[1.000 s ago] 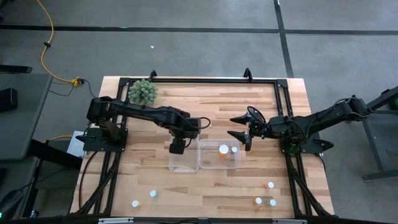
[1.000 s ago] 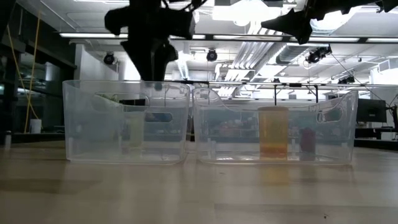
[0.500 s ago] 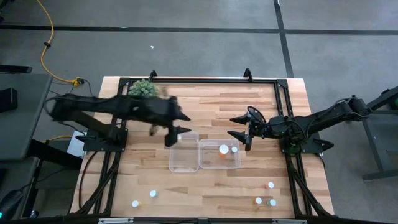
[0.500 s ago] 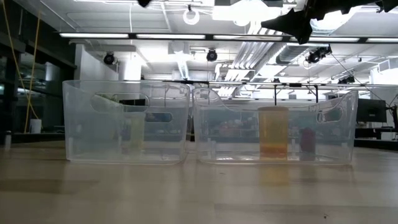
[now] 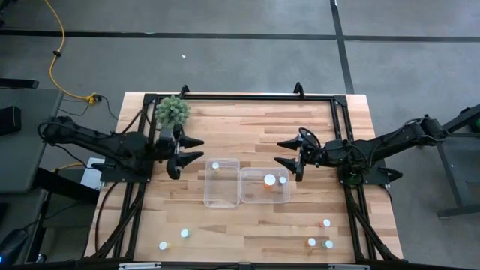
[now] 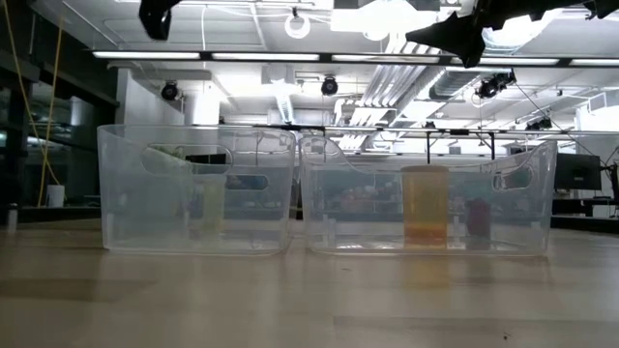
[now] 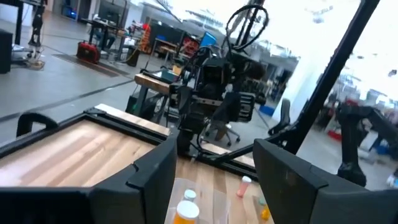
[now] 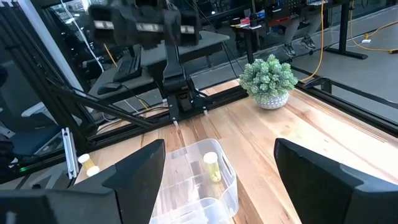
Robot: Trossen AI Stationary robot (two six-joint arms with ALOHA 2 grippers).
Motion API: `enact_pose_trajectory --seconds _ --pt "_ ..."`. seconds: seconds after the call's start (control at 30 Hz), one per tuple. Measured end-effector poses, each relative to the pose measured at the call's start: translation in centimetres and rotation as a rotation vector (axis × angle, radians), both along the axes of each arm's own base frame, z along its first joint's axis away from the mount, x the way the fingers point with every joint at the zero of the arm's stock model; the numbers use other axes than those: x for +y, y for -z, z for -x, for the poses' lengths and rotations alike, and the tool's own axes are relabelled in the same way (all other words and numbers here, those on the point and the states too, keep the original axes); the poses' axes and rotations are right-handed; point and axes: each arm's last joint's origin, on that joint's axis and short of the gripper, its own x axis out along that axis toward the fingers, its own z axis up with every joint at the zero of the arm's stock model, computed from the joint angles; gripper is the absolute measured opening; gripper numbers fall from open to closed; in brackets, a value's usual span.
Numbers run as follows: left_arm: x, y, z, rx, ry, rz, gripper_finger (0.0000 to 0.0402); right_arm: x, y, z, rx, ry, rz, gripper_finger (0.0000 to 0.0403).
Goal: Pick and place medicine bottles into bin by pill shape (circle, oval)
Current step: Put the red pill bottle into the left transparent bin
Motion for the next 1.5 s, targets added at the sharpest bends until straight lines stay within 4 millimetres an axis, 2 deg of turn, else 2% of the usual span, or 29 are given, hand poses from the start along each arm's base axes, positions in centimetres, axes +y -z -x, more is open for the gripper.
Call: enact_pose_trajectory --seconds 0.2,0.4,0.5,0.57,0.67,0.8,0.97,1.27,1.4,1.5 --pt "0.1 1.6 0.7 -0.016 -0.006 0.027 0.0200 0.0 0.0 0.0 0.000 0.000 0.000 0.0293" --pt "0.1 1.7 0.7 -0.009 -0.006 0.023 0.0200 0.0 -0.1 0.0 -0.015 0.003 -0.027 0.0293" --pt "0.1 1.8 0.7 -0.006 0.006 0.022 0.0200 0.1 -1.1 -0.2 -0.024 -0.014 -0.093 0.0293" --pt "0.1 1.8 0.7 -0.006 0.007 0.021 0.0200 0.5 -2.3 -0.2 0.045 -0.054 -0.087 0.0293" --pt "0.1 1.8 0.7 -0.006 0.007 0.021 0.0200 1.4 -3.5 -0.2 0.246 -0.091 -0.057 0.0293" --pt "0.0 1.8 0.7 -0.005 0.008 0.021 0.0200 3.0 -4.7 0.2 0.502 -0.171 -0.135 0.0293" --pt "0.1 1.8 0.7 -0.005 0.005 0.021 0.0200 5.8 -3.7 1.8 0.823 -0.236 -0.295 0.0293" --pt "0.1 1.8 0.7 -0.003 0.000 0.021 0.0200 11.0 1.0 7.3 1.235 -0.238 -0.476 0.0293" --pt "0.1 1.8 0.7 -0.003 -0.001 0.021 0.0200 12.5 2.4 9.8 1.323 -0.227 -0.503 0.0293" --pt "0.1 1.8 0.7 -0.003 -0.001 0.021 0.0200 13.3 3.3 11.0 1.303 -0.211 -0.518 0.0293"
